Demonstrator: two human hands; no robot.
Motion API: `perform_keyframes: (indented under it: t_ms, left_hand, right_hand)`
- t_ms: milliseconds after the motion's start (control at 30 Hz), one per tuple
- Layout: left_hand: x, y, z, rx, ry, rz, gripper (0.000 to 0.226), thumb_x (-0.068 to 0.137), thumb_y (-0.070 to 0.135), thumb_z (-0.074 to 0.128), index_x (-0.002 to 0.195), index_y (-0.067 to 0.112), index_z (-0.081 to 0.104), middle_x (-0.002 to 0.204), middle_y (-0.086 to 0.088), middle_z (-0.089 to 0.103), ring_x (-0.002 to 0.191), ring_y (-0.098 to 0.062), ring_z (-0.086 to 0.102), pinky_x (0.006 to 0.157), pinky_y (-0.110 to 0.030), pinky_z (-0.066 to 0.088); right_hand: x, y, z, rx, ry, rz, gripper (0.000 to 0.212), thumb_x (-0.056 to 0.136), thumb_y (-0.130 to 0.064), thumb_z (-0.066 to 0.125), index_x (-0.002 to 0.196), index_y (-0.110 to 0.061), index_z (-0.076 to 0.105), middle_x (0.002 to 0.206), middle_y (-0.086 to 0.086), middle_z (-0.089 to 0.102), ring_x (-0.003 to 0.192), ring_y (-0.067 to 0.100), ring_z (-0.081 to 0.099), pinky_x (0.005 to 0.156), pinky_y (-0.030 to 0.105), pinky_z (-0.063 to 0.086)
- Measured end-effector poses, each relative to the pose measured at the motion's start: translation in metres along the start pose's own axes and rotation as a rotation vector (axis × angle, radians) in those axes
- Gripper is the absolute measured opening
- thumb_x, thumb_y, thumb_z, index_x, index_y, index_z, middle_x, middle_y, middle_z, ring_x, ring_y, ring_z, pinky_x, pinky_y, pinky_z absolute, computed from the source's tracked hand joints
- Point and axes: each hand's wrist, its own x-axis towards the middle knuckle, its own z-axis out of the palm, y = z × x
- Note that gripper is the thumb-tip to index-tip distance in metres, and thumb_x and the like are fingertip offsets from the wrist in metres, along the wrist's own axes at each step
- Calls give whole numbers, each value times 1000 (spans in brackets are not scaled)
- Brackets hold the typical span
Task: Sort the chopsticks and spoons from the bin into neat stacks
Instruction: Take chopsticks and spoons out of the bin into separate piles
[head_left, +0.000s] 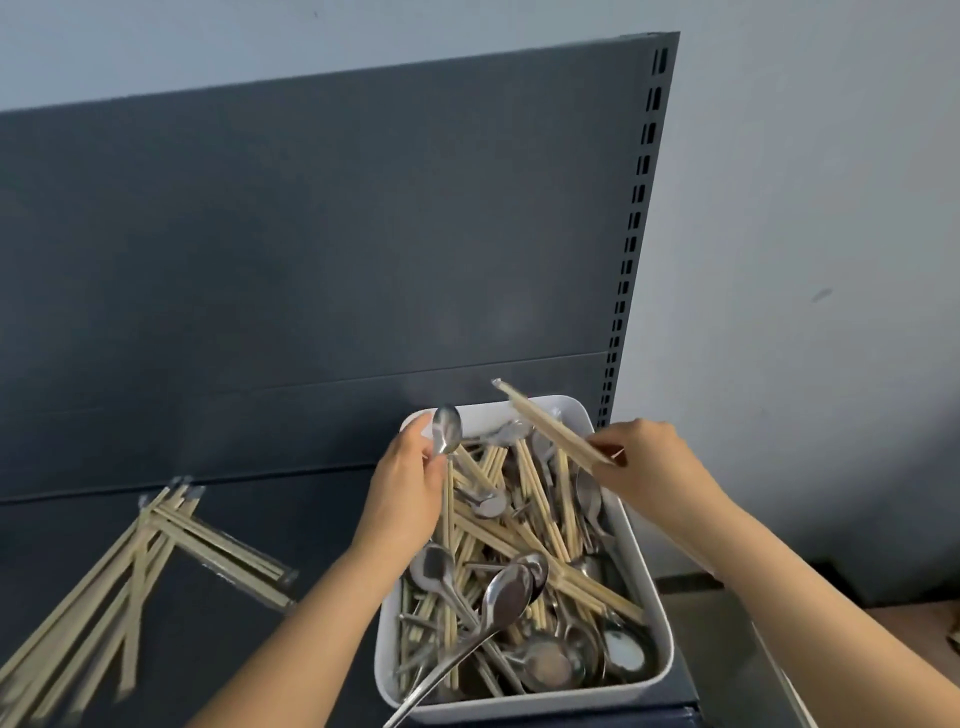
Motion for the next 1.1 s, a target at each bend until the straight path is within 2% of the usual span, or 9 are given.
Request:
perform_keyframes:
  t_ms: [167,300,433,633,700,767,833,900,1100]
  left_hand:
    - [-12,5,22,125,-236,49,46,95,16,52,139,23,42,100,10,56,93,-9,55,86,-27,47]
    - [-21,8,30,195,-381,87,51,94,23,55,141,30,37,109,14,52,98,-3,52,88,-19,42]
    - [-21,6,28,257,-432,138,50,94,31,54,142,26,38,133,10,46,119,-6,46,104,-24,37]
    - [-23,0,16,299,-469,186,50,92,46,51,138,27,44,131,14,43,119,-7,45,100,-28,40]
    - [-27,2,11,311,-508,228,59,87,56,52,139,30,41,137,16,39,126,-6,38,106,-29,36]
    - [-31,8,7,333,-614,287,71,79,63,55,141,34,36,145,16,31,134,-5,26,113,-33,27]
    - [-35,14,9,380,-730,356,78,76,60,61,143,35,32,147,16,27,135,-5,21,115,-32,21]
    - [-35,16,14,402,-794,402,78,76,53,67,144,34,31,145,14,30,133,-7,24,112,-32,24]
    - [-32,11,31,353,-762,338,62,79,31,73,134,30,43,127,6,42,124,-15,37,103,-34,36]
  right_hand:
    - [-5,7,0,85,56,-25,14,85,-13,61,82,-22,71,67,1,64,59,19,55,54,25,43]
    - [-13,6,2,133,23,-30,17,86,-12,62,93,-23,71,77,0,68,69,18,62,60,24,49]
    - [-16,5,2,134,42,-27,18,86,-12,62,98,-21,72,81,-1,68,72,16,62,65,26,52]
    - [-19,1,4,98,66,-16,19,84,-8,61,96,-18,72,83,4,69,74,22,63,70,36,54]
    - [-21,-2,5,96,65,-12,18,85,-8,61,96,-19,71,82,3,68,71,20,62,65,30,54]
    - [-21,-4,8,96,59,-9,19,86,-9,61,99,-21,71,84,1,68,70,17,63,62,24,52]
    - [-21,-7,11,91,57,-7,20,86,-10,61,101,-19,71,86,1,69,72,16,62,64,24,53]
    - [-21,-9,13,85,56,-3,19,86,-10,61,101,-18,71,85,1,68,72,16,61,65,24,52]
    - [-24,-13,17,67,53,3,22,85,-11,63,105,-18,70,89,1,69,77,16,62,71,24,52]
